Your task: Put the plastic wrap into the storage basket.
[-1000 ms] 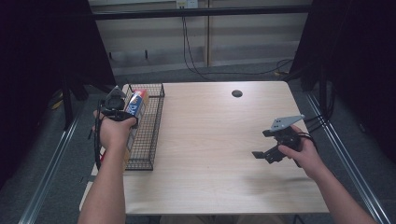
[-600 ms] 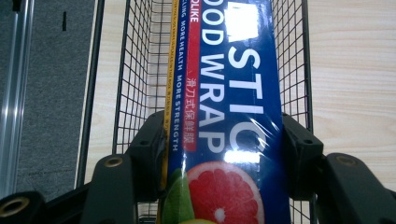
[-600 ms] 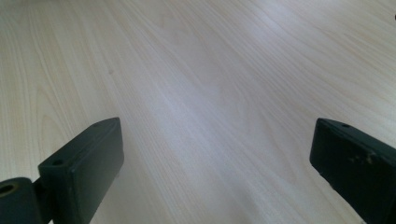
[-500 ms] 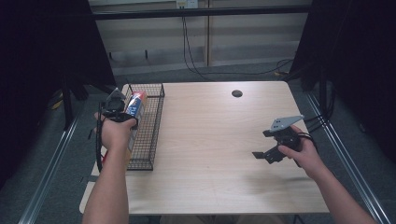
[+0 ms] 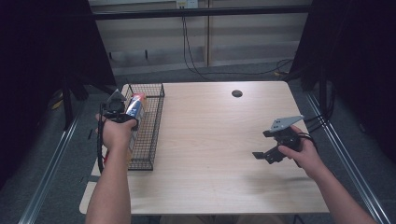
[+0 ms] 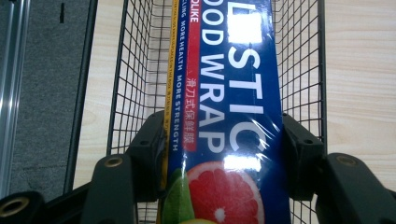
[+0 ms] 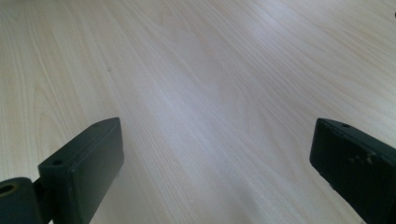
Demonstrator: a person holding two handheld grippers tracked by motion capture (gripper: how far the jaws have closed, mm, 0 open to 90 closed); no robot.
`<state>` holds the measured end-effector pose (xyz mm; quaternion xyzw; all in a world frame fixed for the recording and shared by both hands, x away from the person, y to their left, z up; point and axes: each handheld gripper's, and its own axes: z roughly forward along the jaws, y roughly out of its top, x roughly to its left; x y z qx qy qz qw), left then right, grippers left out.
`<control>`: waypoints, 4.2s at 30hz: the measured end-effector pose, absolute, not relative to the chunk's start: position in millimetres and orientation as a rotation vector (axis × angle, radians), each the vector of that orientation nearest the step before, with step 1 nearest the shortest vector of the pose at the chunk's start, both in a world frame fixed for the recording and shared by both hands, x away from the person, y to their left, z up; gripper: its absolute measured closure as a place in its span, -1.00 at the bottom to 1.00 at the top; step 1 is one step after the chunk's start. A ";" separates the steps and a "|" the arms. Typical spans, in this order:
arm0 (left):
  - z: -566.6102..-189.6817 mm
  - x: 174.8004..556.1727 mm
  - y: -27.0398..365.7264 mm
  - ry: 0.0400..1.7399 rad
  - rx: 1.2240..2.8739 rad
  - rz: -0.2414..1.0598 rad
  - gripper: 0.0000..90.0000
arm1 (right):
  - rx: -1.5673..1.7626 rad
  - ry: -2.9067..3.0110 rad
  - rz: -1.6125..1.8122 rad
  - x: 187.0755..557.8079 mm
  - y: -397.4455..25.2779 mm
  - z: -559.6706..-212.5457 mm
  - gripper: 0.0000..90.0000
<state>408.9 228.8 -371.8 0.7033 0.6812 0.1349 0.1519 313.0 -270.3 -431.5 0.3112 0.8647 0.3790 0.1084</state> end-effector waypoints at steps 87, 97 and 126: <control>-368.4 422.8 225.9 1.858 1.976 0.377 -0.41 | 0.897 2.590 1.097 319.6 -262.4 -439.8 -0.94; -356.8 411.1 210.8 1.754 1.986 0.356 -0.57 | 0.872 2.605 1.083 319.9 -253.2 -439.5 -0.94; -346.5 385.9 159.1 1.496 2.036 0.275 -0.67 | 0.866 2.589 1.073 314.9 -253.4 -437.2 -0.94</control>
